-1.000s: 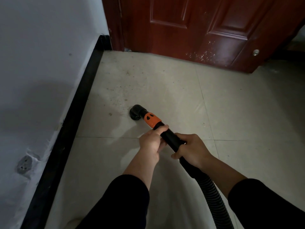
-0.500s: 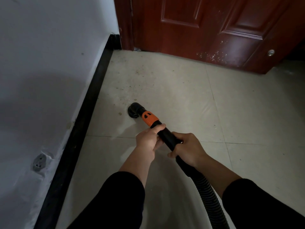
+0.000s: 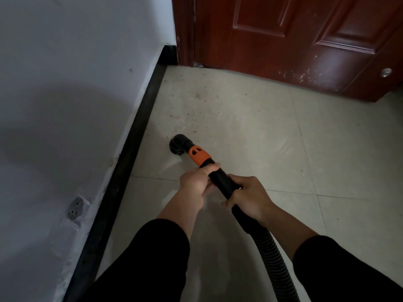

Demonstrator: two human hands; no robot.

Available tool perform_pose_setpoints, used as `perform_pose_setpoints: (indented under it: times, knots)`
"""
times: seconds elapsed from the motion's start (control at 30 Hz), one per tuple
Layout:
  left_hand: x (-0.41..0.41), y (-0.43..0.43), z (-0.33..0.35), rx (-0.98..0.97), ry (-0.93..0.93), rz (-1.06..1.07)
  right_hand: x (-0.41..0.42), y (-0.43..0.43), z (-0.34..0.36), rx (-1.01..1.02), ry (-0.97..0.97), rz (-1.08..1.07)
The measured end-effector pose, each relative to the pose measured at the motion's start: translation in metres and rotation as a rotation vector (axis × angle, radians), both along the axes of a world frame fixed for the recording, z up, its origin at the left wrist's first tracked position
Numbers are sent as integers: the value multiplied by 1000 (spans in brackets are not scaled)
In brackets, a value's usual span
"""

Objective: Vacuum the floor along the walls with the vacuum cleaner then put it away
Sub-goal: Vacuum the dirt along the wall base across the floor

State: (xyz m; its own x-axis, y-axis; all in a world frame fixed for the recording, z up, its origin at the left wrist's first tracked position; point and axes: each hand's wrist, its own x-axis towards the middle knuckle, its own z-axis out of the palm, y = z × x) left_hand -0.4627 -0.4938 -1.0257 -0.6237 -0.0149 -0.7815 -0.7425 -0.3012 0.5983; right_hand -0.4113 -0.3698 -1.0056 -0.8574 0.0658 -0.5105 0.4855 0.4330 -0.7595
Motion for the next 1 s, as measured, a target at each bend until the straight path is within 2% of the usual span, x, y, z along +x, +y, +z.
perform_pose_setpoints:
  times: [1.0]
  knots:
    - [-43, -75, -15, 5, 16, 12, -41, -71, -22, -26, 100, 67]
